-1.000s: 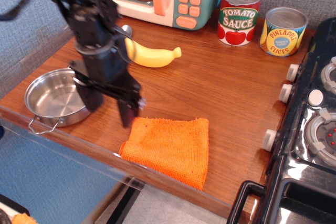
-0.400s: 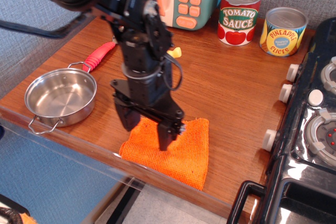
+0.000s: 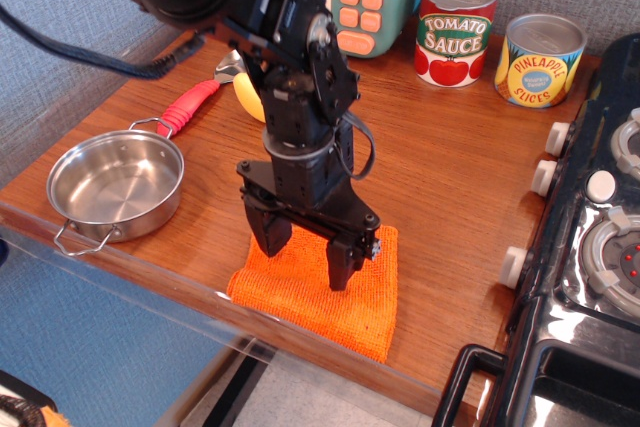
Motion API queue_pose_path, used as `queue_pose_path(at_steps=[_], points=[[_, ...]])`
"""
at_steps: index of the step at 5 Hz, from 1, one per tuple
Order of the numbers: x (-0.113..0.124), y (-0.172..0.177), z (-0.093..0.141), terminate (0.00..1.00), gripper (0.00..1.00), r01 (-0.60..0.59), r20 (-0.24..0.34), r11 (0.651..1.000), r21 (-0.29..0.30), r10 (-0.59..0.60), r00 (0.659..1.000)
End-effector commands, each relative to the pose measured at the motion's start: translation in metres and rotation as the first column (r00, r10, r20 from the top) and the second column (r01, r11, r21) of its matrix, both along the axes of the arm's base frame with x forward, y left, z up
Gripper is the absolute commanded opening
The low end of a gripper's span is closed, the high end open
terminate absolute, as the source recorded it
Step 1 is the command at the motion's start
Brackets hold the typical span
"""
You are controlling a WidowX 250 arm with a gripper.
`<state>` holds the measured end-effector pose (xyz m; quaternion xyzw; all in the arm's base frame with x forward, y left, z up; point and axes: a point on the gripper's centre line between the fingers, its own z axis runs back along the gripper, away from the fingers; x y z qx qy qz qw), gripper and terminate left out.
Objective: Pick up the napkin and put it near the cans.
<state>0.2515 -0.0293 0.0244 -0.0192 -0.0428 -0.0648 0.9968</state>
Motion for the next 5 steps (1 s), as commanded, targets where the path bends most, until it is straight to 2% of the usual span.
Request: queue_pose_path(at_steps=[1, 2, 3, 5], points=[[-0.005, -0.006, -0.031, 0.00, 1.00, -0.001, -0.024, 0.998, 0.062, 0.002, 1.000], [-0.015, -0.008, -0.046, 0.00, 1.00, -0.004, -0.010, 0.992, 0.125, 0.006, 1.000], [-0.003, -0.012, -0.043, 0.00, 1.00, -0.010, 0.033, 0.994, 0.113, 0.007, 0.999], [0.051, -0.024, -0.035, 0.00, 1.00, -0.001, 0.099, 1.000, 0.018, -0.001, 0.995]])
